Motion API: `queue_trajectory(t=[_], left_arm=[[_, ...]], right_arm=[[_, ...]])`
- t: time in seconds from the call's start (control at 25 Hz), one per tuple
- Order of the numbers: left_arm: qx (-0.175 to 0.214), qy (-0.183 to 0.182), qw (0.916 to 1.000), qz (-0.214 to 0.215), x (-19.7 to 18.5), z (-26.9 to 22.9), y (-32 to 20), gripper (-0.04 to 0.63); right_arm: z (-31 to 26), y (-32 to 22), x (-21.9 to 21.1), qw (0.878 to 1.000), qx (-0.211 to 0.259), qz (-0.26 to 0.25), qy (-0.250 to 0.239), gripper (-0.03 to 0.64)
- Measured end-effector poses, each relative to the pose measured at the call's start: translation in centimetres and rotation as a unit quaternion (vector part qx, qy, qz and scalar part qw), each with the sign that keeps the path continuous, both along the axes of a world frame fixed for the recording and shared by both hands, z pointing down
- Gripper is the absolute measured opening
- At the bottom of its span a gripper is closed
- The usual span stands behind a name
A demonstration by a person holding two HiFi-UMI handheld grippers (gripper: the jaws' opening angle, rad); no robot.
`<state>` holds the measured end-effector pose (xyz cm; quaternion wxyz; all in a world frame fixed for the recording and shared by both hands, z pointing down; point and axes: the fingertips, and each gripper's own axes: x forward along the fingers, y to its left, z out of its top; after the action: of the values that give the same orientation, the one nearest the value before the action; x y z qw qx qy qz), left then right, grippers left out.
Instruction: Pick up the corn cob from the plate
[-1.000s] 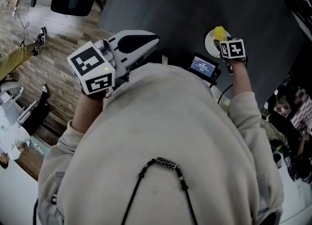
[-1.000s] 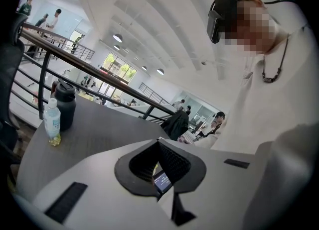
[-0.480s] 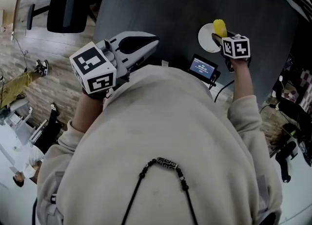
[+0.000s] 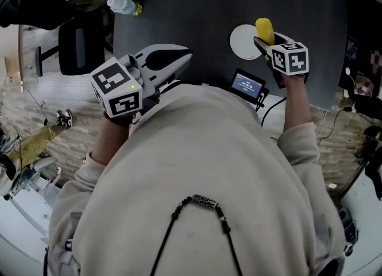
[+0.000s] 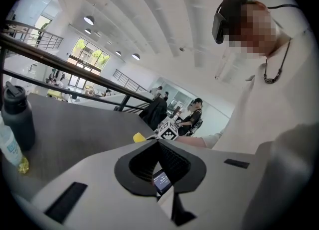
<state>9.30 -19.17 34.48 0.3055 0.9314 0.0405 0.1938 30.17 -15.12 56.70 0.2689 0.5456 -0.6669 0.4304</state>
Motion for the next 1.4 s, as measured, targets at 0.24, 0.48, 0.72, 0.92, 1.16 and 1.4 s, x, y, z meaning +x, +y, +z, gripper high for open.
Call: queue_trajectory(t=[0.24,0.48,0.72,0.92,1.16,1.4], left_arm=[[0.012,0.017,0.999,0.04,1.9,-1.2,0.7,0.0],[0.022,0.035,0.9979,0.05,3.2,-2.5,0.0,0.0],[0.032,0.063,0.9957,0.059,3.4,-3.7,0.0,0.0],[0.04,0.088,0.9931,0.066,4.5,-4.8,-0.2,0.0],[0.045,0.11,0.9909,0.064,5.0,-5.5,-0.9,0.0],[0.049,0.115,0.9905,0.057,5.1,-5.7,-1.1,0.0]], right_arm=[[-4.1,1.3,1.0,0.999,0.037,0.04,-0.006,0.264],[-7.6,2.1,1.5,0.996,0.063,0.057,-0.009,0.264],[-13.5,1.6,0.0,0.989,0.129,0.06,-0.03,0.264],[-18.7,1.7,-0.7,0.98,0.181,0.064,-0.044,0.264],[-23.5,1.8,-1.7,0.964,0.236,0.078,-0.096,0.264],[-25.6,0.9,-2.7,0.953,0.273,0.059,-0.117,0.264]])
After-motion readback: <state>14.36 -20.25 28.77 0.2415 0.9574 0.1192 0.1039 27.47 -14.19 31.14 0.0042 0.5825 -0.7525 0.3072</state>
